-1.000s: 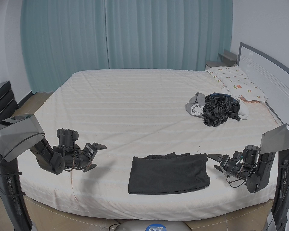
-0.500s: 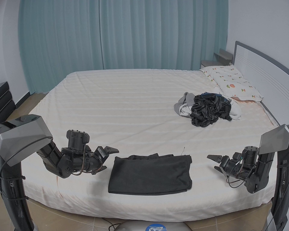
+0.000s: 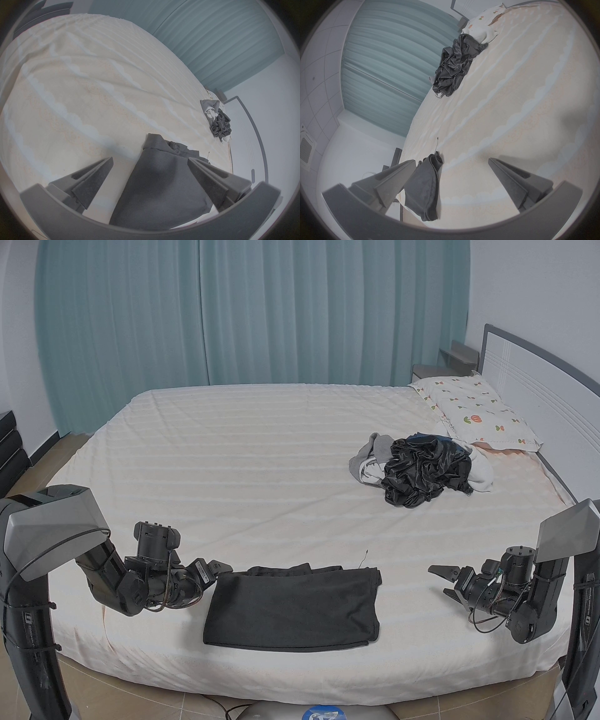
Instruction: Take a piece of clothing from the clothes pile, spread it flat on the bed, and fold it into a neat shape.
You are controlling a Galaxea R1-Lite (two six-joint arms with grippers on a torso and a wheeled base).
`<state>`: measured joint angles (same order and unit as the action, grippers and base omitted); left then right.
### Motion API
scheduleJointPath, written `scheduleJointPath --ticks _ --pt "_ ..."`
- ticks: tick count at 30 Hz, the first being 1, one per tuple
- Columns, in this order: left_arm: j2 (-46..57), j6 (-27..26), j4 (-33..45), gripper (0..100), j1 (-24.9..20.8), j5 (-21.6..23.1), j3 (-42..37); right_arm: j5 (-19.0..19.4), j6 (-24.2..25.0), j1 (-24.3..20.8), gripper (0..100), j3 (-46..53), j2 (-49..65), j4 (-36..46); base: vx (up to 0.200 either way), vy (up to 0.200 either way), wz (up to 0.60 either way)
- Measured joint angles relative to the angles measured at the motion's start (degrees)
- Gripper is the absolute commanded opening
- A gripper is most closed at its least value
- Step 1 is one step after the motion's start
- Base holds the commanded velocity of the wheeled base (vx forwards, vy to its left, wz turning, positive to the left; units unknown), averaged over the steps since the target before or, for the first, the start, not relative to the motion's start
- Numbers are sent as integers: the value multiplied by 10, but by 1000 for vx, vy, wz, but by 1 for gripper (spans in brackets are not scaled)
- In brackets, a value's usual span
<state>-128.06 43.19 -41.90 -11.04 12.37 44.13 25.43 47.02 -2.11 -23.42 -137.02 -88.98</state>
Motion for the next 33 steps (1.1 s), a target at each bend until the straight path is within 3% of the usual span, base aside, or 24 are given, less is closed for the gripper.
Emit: scheduleJointPath --ticks 4,10,18,32,33 --pt "1 -15 -1 100 4 11 -6 0 -1 -3 100 0 -2 0 0 0 0" --pt "-10 -42 -30 100 3 69 -8 0 -1 -8 100 -2 -5 0 0 0 0" --pt "-39 -102 -115 100 1 71 -35 -1 0 -12 100 -2 -5 0 0 0 0" --pt "-54 -103 -145 100 -8 79 -65 -1 0 -13 100 1 -2 0 0 0 0" --pt "-54 -102 -145 0 -9 79 -65 -1 0 -13 100 1 -2 0 0 0 0"
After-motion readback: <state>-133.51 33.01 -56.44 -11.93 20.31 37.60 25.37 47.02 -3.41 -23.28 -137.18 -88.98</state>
